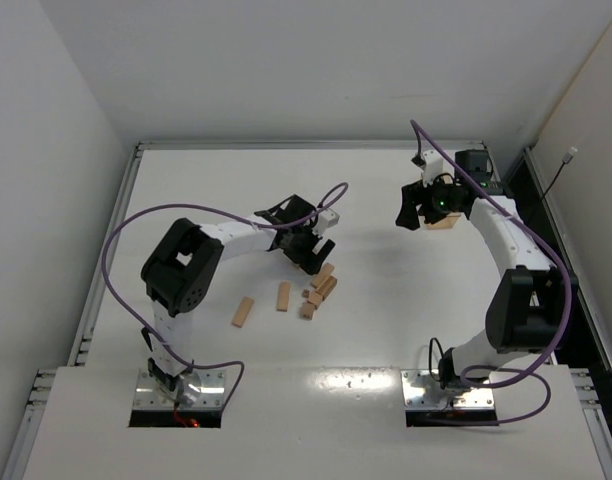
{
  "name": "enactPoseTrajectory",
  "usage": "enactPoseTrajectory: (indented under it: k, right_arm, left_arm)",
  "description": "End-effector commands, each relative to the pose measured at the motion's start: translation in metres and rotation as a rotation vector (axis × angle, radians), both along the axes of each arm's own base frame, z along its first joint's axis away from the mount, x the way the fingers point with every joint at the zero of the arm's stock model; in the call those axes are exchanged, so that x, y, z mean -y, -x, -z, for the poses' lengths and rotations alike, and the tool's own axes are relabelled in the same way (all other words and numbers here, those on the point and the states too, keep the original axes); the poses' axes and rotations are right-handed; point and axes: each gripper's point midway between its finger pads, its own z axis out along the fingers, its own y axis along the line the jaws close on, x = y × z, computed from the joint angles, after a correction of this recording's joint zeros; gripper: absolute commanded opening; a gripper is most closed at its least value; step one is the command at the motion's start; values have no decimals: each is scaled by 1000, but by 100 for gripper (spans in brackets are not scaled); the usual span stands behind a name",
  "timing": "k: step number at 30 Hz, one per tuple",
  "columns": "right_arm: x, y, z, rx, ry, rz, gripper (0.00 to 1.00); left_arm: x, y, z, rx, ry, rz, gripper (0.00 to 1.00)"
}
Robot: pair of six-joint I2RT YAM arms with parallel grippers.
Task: Build the wood block tower
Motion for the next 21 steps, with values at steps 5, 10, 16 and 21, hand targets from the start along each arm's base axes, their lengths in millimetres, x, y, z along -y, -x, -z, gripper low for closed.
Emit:
enactPoseTrajectory:
  k: [5, 10, 16, 21]
  right_arm:
    - [-7, -7, -14, 53, -20, -40, 70]
    - [-7, -3, -13, 44, -21, -39, 70]
    - [-10, -2, -14, 40, -40, -44, 70]
    - [-10, -2, -14, 40, -40, -44, 70]
  left_arm:
    - [-9, 32, 13, -105, -24, 37, 83]
    - [-4, 23, -9, -53, 16, 11, 83]
    - [0, 25, -27, -43, 58, 8, 83]
    - [8, 31, -37, -53, 98, 19, 84]
